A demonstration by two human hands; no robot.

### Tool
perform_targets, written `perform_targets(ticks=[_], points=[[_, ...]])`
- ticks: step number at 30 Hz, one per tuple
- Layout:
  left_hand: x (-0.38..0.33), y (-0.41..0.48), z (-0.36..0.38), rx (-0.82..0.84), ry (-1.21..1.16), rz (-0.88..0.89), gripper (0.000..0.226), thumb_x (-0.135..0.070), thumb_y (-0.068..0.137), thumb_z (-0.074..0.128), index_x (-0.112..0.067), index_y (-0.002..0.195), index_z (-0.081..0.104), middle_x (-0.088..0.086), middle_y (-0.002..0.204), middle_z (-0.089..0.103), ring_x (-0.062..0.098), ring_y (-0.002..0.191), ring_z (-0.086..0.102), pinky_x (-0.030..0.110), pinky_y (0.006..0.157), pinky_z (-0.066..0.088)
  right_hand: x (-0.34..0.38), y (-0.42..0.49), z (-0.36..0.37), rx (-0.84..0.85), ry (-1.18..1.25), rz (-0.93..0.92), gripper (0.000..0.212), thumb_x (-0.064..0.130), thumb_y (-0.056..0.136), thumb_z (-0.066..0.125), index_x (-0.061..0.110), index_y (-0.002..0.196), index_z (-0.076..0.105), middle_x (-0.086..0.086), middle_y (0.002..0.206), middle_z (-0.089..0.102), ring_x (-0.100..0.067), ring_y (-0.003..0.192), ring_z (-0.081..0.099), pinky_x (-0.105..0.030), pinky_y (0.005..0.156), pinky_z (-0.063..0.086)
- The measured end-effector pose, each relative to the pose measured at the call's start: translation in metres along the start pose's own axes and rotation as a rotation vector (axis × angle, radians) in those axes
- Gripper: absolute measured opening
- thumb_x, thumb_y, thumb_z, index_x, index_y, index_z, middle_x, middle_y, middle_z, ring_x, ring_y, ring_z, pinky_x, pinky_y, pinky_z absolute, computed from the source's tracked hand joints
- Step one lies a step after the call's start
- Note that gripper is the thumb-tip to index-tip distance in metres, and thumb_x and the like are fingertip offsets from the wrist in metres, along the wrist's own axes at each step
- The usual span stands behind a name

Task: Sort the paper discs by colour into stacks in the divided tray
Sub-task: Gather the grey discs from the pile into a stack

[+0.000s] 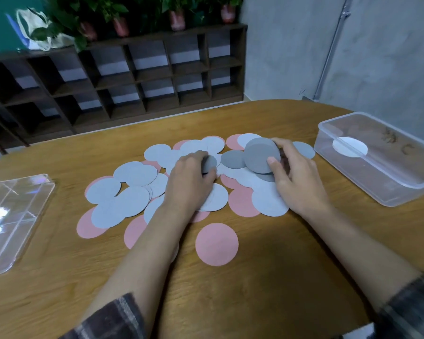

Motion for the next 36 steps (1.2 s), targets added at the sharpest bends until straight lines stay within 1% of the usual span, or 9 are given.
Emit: perform_targets(ticks=[4,8,12,16,20,23,26,29,36], points=[[-0.003,-0.005,-0.003,-0.023,0.073,0.056,0.017,-0.026,0.098,0.061,-0.013,0.094,0.072,0.004,0.087,0.073,0.029,0.085,0.064,0.044,0.069,0.053,0.001,-0.001,0.002,0.027,-0.006,-0.003,0.033,0.019,0.105,0.052,0.025,0.137,0.053,0.008,0.109,0.063,-0.002,0.092,0.058,-0.004,0.069,0.039],[-0.014,-0.016,-0.019,-0.11,0.193,0.116,0.028,-0.027,0.106,0.049,-0.018,0.093,0.071,0.004,0.08,0.069,0.03,0.076,0.062,0.037,0.057,0.042,0.003,-0.001,0.001,0.026,-0.009,-0.027,0.033,0.017,0.104,0.053,0.026,0.135,0.055,0.007,0.108,0.065,-0.007,0.089,0.059,-0.005,0.068,0.038],[-0.023,-0.031,-0.039,-0.244,0.073,0.213,0.026,-0.024,0.107,0.048,-0.014,0.095,0.069,0.003,0.087,0.067,0.026,0.084,0.058,0.039,0.067,0.045,0.008,-0.003,0.001,0.025,-0.034,-0.066,0.035,0.014,0.103,0.053,0.025,0.136,0.055,0.007,0.113,0.066,-0.008,0.09,0.056,-0.004,0.071,0.037],[-0.025,-0.044,-0.044,-0.254,-0.195,0.213,0.018,-0.02,0.105,0.058,-0.014,0.099,0.073,-0.001,0.095,0.066,0.015,0.09,0.056,0.022,0.077,0.042,0.014,-0.004,0.0,0.03,-0.02,-0.083,0.039,0.013,0.103,0.054,0.025,0.141,0.055,0.009,0.117,0.066,-0.003,0.093,0.056,-0.004,0.075,0.037],[-0.037,-0.048,-0.043,-0.229,-0.33,0.232,0.009,-0.02,0.099,0.069,-0.015,0.094,0.075,-0.005,0.089,0.07,0.007,0.082,0.059,0.016,0.075,0.044,0.025,-0.009,0.001,0.028,0.012,-0.112,0.042,0.01,0.102,0.056,0.022,0.143,0.057,0.022,0.101,0.061,0.011,0.082,0.056,-0.002,0.069,0.036],[-0.042,-0.049,-0.037,-0.204,-0.339,0.252,0.008,-0.02,0.097,0.072,-0.013,0.099,0.075,-0.003,0.093,0.073,0.009,0.081,0.063,0.022,0.074,0.051,0.027,-0.01,0.005,0.053,0.039,-0.126,0.047,0.009,0.104,0.054,0.024,0.148,0.053,0.014,0.101,0.063,0.012,0.08,0.054,-0.003,0.069,0.037],[-0.041,-0.05,-0.033,-0.173,-0.372,0.207,0.018,-0.02,0.096,0.074,-0.014,0.113,0.073,-0.002,0.108,0.074,0.006,0.084,0.066,0.009,0.075,0.051,0.024,-0.011,0.01,0.106,0.107,-0.108,0.049,0.01,0.105,0.051,0.029,0.15,0.051,0.006,0.108,0.065,0.001,0.089,0.057,-0.01,0.074,0.04],[-0.037,-0.049,-0.027,-0.108,-0.393,0.121,0.042,-0.025,0.097,0.073,-0.026,0.138,0.062,-0.016,0.116,0.068,-0.003,0.084,0.066,0.001,0.079,0.046,0.024,-0.013,0.016,0.16,0.185,-0.111,0.047,0.011,0.108,0.046,0.029,0.15,0.05,0.008,0.094,0.061,-0.012,0.086,0.057,-0.017,0.077,0.042],[-0.046,-0.048,-0.017,-0.042,-0.26,0.175,0.042,-0.023,0.103,0.062,-0.021,0.145,0.059,0.002,0.105,0.076,0.02,0.094,0.066,0.034,0.082,0.052,0.03,-0.018,0.025,0.284,0.045,-0.129,0.055,0.032,0.104,0.033,0.028,0.159,0.035,0.016,0.103,0.056,-0.004,0.103,0.05,-0.021,0.09,0.034]])
Point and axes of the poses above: each hand's wrist, its own y-axis towards the middle knuckle, its own z-axis out of the palm, x = y × z, the point moved 8 cm from there along y, towards the middle knuckle
